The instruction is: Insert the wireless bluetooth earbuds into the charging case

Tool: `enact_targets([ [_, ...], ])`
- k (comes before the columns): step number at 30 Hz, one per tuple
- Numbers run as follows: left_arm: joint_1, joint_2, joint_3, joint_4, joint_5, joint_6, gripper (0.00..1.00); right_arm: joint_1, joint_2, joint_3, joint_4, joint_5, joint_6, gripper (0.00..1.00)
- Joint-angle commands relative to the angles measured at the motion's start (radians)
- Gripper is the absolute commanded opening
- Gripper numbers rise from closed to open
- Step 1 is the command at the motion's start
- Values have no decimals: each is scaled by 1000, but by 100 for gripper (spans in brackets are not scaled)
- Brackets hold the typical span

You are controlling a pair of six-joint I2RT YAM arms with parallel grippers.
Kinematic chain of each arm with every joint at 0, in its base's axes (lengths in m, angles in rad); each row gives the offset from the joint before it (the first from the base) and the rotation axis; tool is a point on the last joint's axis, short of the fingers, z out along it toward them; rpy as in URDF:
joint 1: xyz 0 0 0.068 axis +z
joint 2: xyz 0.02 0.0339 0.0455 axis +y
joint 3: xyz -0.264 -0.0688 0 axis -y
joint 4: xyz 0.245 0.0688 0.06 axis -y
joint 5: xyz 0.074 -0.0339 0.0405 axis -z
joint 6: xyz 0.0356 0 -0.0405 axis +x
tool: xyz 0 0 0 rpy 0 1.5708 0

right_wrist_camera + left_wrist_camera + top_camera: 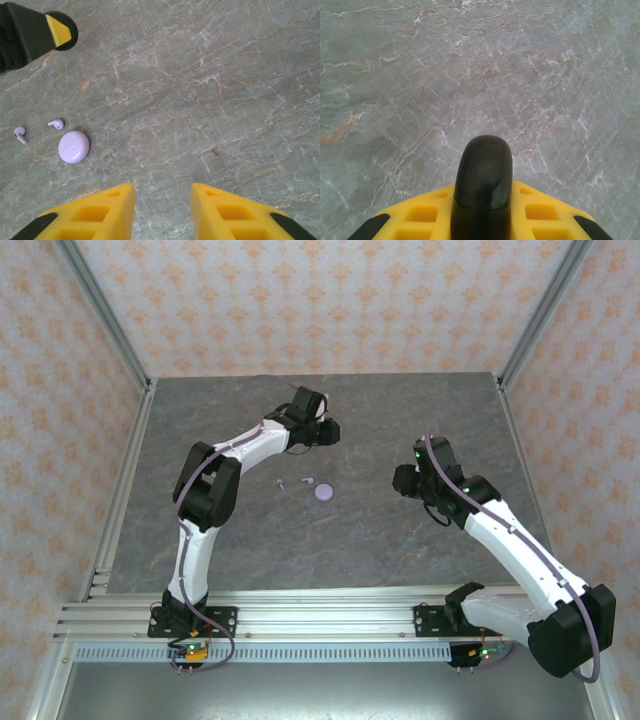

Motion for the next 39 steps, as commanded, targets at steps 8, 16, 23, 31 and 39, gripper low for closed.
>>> enact_targets([
  [8,37,202,319,-173,41,20,24,0,-11,-17,13,-10,14,36],
  [16,57,367,571,-295,41,32,24,2,-21,-21,5,-31,35,36],
  [23,75,445,657,-314,37,3,25,3,-36,-20,-9,-29,38,37],
  [31,84,470,658,-310,16,-10,39,5,-39,-26,-17,-22,42,37],
  [39,85,449,640,-351,-80,25,69,7,-36,-34,-21,-20,37,39],
])
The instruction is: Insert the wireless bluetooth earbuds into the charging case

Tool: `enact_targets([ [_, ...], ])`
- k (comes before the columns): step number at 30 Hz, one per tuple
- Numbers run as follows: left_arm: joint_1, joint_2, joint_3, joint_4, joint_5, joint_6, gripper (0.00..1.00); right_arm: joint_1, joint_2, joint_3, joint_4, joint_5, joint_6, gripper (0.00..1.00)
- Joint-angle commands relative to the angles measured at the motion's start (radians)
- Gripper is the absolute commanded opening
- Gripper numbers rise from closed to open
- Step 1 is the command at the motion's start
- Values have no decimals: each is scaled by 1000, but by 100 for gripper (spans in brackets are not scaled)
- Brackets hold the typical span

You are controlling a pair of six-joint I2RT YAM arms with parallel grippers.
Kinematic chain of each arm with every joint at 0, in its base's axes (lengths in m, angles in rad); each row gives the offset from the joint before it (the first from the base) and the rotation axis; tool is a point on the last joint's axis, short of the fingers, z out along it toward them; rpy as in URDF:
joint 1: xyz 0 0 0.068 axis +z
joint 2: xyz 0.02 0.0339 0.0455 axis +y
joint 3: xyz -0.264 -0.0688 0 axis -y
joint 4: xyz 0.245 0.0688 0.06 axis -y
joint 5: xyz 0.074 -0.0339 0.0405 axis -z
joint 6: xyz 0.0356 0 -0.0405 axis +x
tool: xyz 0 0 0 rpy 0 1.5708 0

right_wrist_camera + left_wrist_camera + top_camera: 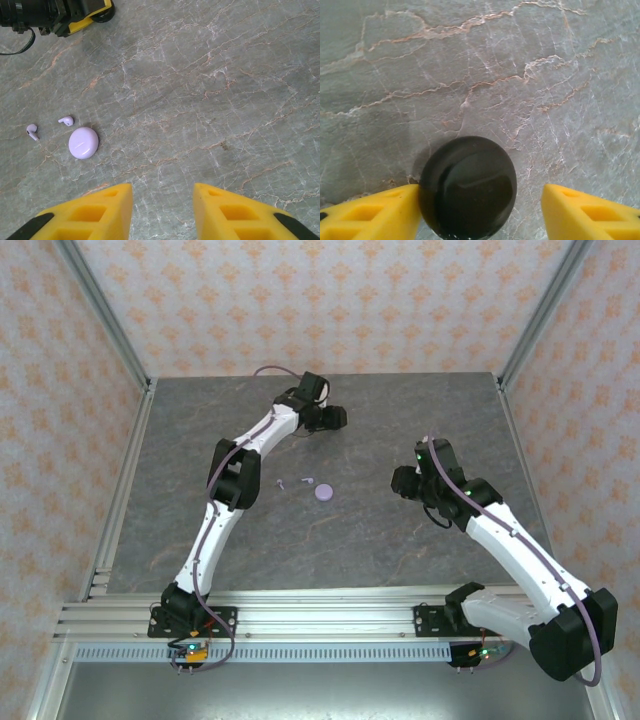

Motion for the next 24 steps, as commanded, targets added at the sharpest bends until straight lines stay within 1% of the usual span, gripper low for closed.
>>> enact_targets([
  [1,17,-10,-7,-96,-124,32,71,6,-16,-21,-21,10,7,39],
  [3,20,-34,-27,-106,-156,53,74,7,-13,-26,-18,8,1,40],
  [6,24,-96,-73,-109,-192,91,76,6,-3,-27,-13,1,-4,41],
  [12,24,-267,-197,-103,-215,172,76,6,34,-24,11,-25,-8,42],
  [18,24,-461,-402,-67,-215,198,72,7,93,-24,65,-85,-5,43],
  [21,24,-567,-533,-41,-222,203,69,13,127,-17,95,-118,-4,43],
  [24,24,-674,-673,-18,-226,201,67,21,192,-5,123,-150,-2,43],
])
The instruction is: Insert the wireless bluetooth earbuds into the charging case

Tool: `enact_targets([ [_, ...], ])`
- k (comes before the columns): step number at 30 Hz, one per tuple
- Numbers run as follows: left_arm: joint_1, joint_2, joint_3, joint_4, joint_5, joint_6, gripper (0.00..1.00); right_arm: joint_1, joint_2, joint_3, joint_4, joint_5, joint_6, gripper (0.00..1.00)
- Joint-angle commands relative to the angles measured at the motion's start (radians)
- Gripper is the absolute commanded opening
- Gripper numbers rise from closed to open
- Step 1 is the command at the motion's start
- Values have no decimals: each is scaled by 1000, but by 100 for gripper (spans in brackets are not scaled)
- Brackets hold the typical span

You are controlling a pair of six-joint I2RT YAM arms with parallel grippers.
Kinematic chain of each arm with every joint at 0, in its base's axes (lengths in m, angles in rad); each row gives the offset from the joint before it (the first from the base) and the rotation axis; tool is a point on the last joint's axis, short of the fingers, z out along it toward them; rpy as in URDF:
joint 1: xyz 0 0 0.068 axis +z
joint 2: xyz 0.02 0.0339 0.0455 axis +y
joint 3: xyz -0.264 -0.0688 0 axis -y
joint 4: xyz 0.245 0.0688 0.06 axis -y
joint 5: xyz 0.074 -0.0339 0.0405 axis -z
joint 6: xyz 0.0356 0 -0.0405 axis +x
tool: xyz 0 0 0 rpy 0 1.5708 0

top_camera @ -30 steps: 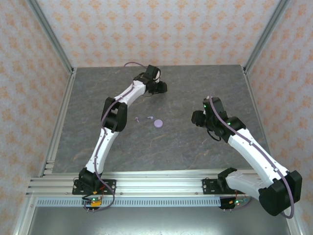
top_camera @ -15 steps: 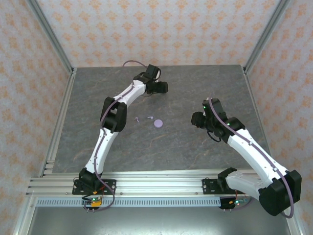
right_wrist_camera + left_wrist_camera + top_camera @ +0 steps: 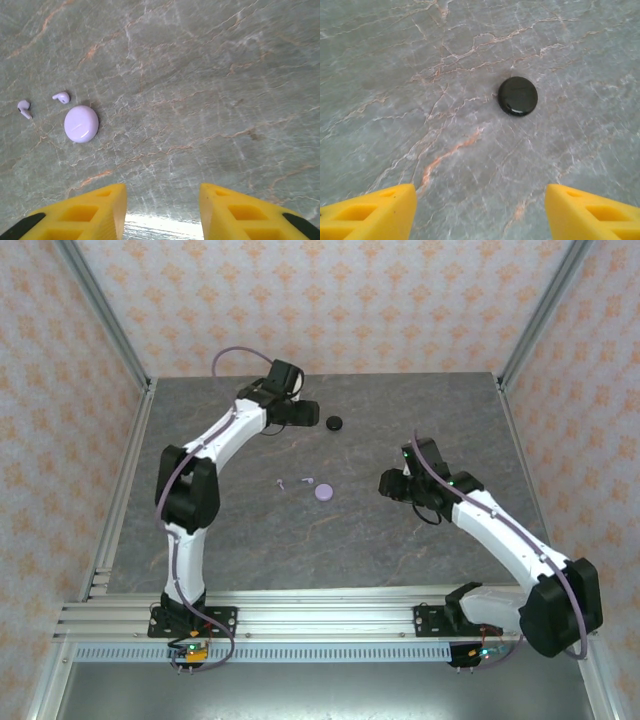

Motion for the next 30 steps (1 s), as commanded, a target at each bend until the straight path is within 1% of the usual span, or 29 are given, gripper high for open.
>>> enact_targets([
  [1,-2,-99,-140,20,-34,16,66,15,55,17,56,-49,-3,43],
  [5,-3,-233,-311,50,-17,-21,62,36,137,45,85,-72,-3,43],
  [9,-11,-308,-455,88,24,-55,60,61,230,90,105,-94,-10,43],
  [11,-23,-327,-508,99,33,-67,57,73,281,115,117,-103,-10,42],
  [12,-29,-331,-524,100,40,-70,54,78,302,125,120,-112,-10,42],
  [13,-36,-333,-542,100,45,-79,50,84,327,137,126,-124,-12,40],
  [17,-72,-340,-608,135,52,-115,44,102,423,192,128,-148,-5,36],
  [21,-109,-323,-641,166,37,-149,42,110,498,239,126,-151,4,33],
  [27,-131,-241,-639,221,43,-202,34,115,590,289,116,-159,11,29],
  [30,-141,-213,-635,229,47,-210,32,117,620,307,107,-161,15,26],
])
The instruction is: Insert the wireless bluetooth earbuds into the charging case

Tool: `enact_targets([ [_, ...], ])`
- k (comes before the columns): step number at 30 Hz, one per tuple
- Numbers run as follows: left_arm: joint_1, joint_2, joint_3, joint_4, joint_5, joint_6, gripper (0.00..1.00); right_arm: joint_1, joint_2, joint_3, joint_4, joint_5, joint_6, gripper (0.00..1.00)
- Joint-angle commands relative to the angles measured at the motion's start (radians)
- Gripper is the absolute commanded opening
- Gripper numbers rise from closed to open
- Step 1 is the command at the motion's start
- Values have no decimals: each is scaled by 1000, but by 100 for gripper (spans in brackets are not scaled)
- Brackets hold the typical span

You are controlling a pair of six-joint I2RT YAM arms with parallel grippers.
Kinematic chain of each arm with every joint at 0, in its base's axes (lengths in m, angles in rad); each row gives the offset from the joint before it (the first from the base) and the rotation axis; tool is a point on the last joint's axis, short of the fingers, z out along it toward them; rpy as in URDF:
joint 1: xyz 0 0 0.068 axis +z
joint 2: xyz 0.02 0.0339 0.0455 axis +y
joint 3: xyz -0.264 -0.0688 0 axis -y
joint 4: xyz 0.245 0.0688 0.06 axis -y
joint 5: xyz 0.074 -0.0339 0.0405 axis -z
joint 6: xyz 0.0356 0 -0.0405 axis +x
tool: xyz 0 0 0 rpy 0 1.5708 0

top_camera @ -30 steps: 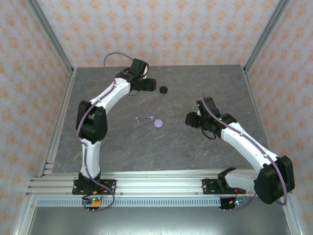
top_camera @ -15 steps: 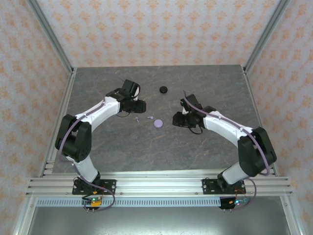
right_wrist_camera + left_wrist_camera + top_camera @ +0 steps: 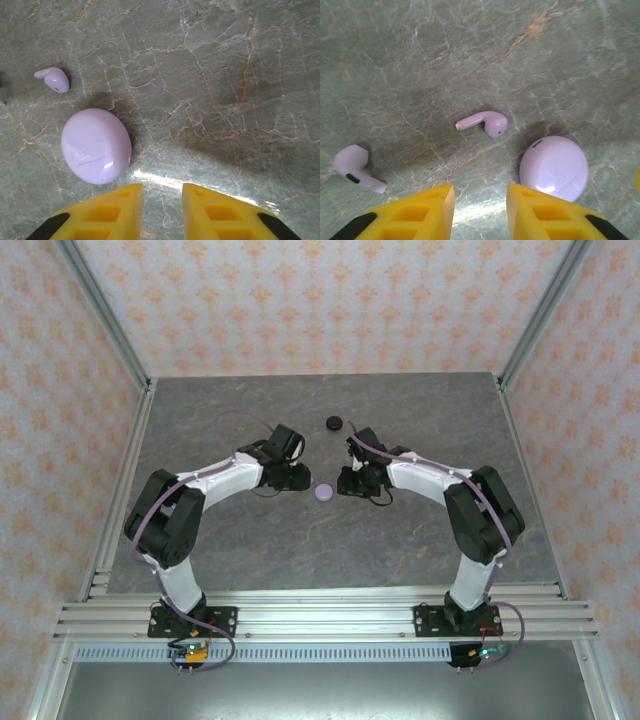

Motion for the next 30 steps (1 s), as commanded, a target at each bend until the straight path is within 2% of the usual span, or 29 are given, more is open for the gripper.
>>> enact_targets([
  [1,-18,34,2,34,0,-31,32,7,28,37,-12,-5,11,26],
  [9,-34,77,13,45,23,-46,30,9,81,76,-28,-12,12,21],
  [20,-41,104,24,35,13,-41,30,10,130,119,-47,-19,11,21],
  [30,-69,140,25,42,60,-32,30,11,163,147,-69,-13,-1,21],
])
